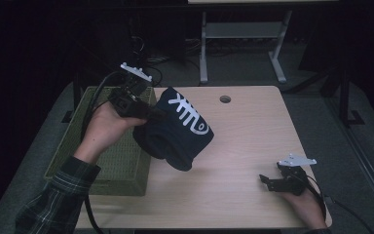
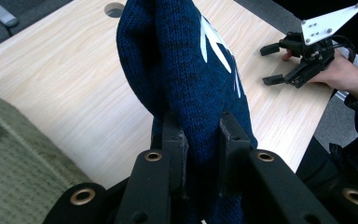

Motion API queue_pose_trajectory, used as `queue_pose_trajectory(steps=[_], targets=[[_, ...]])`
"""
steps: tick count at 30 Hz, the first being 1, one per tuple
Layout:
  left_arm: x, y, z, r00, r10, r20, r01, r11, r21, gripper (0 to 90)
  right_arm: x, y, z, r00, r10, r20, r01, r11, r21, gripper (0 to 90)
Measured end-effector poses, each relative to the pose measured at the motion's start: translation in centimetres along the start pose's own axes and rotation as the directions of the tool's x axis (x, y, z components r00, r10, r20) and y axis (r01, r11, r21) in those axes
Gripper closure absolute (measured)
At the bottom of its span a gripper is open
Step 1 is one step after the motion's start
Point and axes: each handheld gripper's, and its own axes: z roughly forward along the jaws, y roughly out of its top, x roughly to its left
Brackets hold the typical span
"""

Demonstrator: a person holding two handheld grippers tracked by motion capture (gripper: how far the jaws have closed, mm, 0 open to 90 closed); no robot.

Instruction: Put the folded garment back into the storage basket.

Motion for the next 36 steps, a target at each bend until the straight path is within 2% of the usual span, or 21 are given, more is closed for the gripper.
queue_pose_trajectory(steps=[5, 10, 21, 26, 29, 30, 36], targets=[[0.3, 0.2, -1.8, 0.9999, -0.013, -0.010, 0.013, 0.9999, 0.000, 76.6, 0.0, 0.0, 0.0, 1.0000, 0.001, 0.001, -0.001, 1.000, 0.000, 14.5], [0.9, 0.1, -4.2, 0.9986, -0.025, -0.047, 0.025, 0.9997, -0.008, 76.6, 0.0, 0.0, 0.0, 1.0000, 0.001, 0.002, -0.001, 1.000, 0.000, 14.5], [2.5, -1.4, -8.4, 0.9911, -0.080, -0.106, 0.077, 0.9962, -0.040, 76.6, 0.0, 0.0, 0.0, 1.0000, 0.005, 0.005, -0.005, 1.000, 0.000, 14.4], [3.2, -2.5, -9.7, 0.9841, -0.108, -0.141, 0.101, 0.9934, -0.055, 76.6, 0.0, 0.0, 0.0, 1.0000, 0.005, 0.006, -0.005, 1.000, 0.000, 14.4], [4.0, -3.5, -10.3, 0.9763, -0.134, -0.170, 0.124, 0.9898, -0.071, 76.6, 0.0, 0.0, 0.0, 1.0000, 0.006, 0.006, -0.006, 1.000, 0.000, 14.4], [4.0, -3.5, -10.3, 0.9763, -0.134, -0.170, 0.124, 0.9898, -0.071, 76.6, 0.0, 0.0, 0.0, 1.0000, 0.006, 0.006, -0.006, 1.000, 0.000, 14.4], [5.3, -5.0, -10.7, 0.9618, -0.181, -0.205, 0.168, 0.9825, -0.080, 76.6, 0.0, 0.0, 0.0, 0.9999, 0.008, 0.008, -0.008, 1.000, 0.000, 14.4]])
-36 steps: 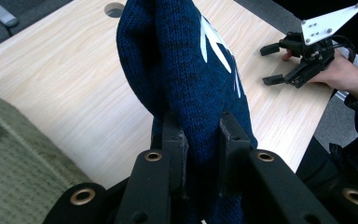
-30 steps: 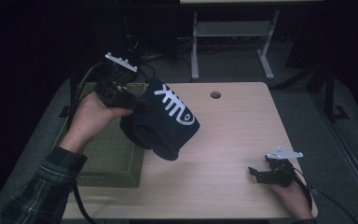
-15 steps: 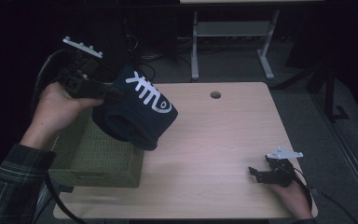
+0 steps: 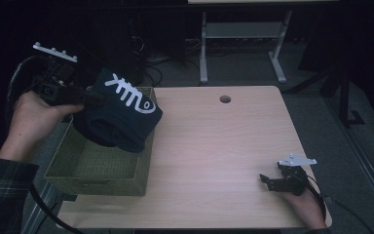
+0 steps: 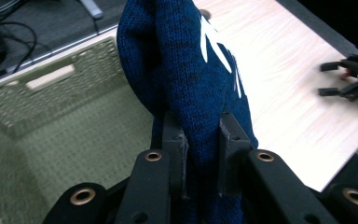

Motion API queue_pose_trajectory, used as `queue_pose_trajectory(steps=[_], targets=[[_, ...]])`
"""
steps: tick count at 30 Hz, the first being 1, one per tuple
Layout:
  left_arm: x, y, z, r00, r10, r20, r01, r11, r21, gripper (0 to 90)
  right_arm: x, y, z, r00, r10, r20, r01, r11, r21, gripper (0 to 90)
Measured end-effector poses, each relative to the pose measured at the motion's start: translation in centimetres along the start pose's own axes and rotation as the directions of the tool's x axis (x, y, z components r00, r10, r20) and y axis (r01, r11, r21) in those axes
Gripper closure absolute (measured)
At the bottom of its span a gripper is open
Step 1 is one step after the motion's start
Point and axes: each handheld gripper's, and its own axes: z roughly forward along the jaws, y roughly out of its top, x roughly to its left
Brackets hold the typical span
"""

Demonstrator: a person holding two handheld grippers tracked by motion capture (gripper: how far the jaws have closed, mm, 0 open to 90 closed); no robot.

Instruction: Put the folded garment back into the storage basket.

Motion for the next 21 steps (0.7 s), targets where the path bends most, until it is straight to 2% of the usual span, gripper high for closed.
queue_pose_trajectory(steps=[7, 11, 21], targets=[[1.4, -1.3, 0.8, 0.9978, -0.047, -0.047, 0.048, 0.9988, 0.009, 76.7, 0.0, 0.0, 0.0, 1.0000, 0.000, 0.001, 0.000, 1.000, 0.000, 14.4], [2.1, -2.2, 1.3, 0.9959, -0.065, -0.063, 0.066, 0.9975, 0.023, 76.6, 0.0, 0.0, 0.0, 1.0000, 0.000, 0.001, 0.000, 1.000, 0.000, 14.4], [3.8, -3.9, 1.9, 0.9890, -0.116, -0.092, 0.118, 0.9928, 0.020, 76.6, 0.0, 0.0, 0.0, 1.0000, 0.001, 0.001, -0.001, 1.000, 0.000, 14.4]])
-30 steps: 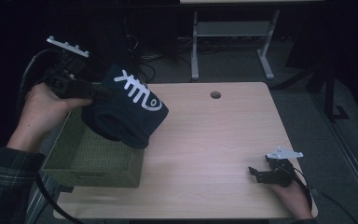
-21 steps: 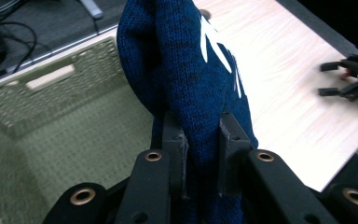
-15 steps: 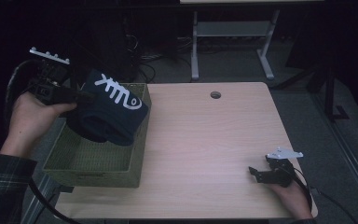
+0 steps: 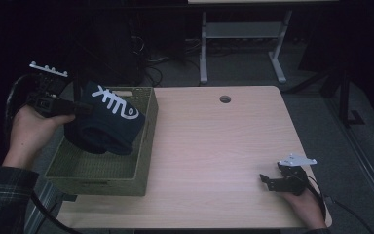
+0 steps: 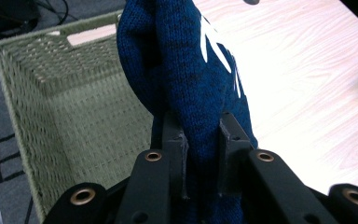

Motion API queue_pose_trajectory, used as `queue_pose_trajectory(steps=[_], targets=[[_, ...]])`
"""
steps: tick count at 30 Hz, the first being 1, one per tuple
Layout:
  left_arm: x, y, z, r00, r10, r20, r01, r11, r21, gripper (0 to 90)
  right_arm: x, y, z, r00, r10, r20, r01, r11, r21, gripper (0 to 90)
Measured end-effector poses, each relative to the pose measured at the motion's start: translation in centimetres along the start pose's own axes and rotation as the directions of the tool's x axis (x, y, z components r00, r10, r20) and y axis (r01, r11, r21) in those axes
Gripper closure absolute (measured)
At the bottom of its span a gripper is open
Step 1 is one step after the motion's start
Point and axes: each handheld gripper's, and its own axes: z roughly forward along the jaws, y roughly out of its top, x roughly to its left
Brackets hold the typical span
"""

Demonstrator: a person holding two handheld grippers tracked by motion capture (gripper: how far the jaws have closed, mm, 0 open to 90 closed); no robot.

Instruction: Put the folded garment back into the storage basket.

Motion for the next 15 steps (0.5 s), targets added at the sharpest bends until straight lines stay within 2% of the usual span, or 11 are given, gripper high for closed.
queue_pose_trajectory(steps=[7, 15], targets=[[0.8, -1.1, 1.4, 0.9994, -0.035, -0.003, 0.035, 0.9994, 0.009, 76.6, 0.0, 0.0, 0.0, 1.0000, 0.000, 0.000, 0.000, 1.000, 0.000, 14.4], [1.1, -2.3, 3.6, 0.9978, -0.065, 0.007, 0.065, 0.9975, 0.027, 76.6, 0.0, 0.0, 0.0, 1.0000, 0.000, 0.000, 0.000, 1.000, 0.000, 14.5]])
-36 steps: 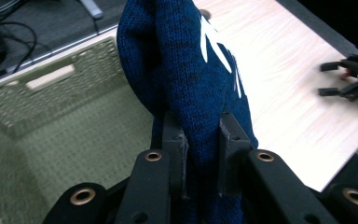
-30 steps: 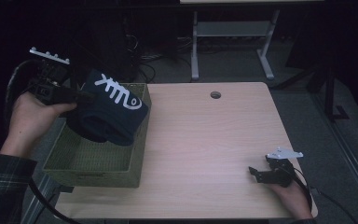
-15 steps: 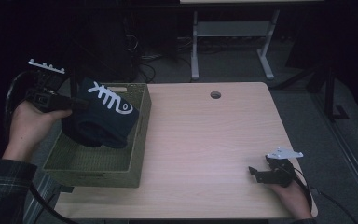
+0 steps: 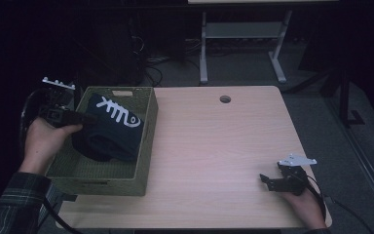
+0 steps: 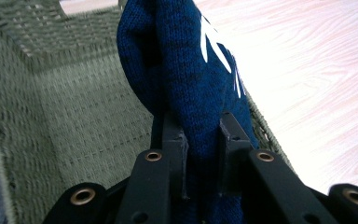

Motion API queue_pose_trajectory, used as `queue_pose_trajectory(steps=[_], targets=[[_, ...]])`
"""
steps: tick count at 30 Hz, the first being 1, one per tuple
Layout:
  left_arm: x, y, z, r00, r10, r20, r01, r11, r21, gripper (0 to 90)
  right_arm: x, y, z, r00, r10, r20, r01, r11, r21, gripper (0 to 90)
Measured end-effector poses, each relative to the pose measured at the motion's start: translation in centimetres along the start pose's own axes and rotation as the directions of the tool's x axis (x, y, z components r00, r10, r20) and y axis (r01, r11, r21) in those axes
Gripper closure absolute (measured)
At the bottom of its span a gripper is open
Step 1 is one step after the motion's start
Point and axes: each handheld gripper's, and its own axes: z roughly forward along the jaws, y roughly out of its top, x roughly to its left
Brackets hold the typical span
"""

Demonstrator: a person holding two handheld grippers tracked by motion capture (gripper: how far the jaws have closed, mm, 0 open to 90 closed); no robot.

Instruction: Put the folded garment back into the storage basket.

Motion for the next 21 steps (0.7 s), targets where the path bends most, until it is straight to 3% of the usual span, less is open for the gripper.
queue_pose_trajectory(steps=[5, 14, 21], targets=[[0.3, -0.4, 0.7, 0.9999, -0.011, -0.004, 0.011, 0.9999, 0.010, 76.6, 0.0, 0.0, 0.0, 1.0000, -0.001, 0.000, 0.001, 1.000, 0.000, 14.4], [0.8, -1.1, 2.5, 0.9990, -0.026, 0.037, 0.026, 0.9994, 0.024, 76.5, 0.0, 0.0, 0.0, 1.0000, 0.000, 0.000, 0.000, 1.000, 0.001, 14.4], [2.0, -1.5, 4.1, 0.9975, -0.033, 0.062, 0.031, 0.9989, 0.035, 76.3, 0.0, 0.0, 0.0, 1.0000, 0.000, 0.000, 0.000, 1.000, 0.001, 14.4]])
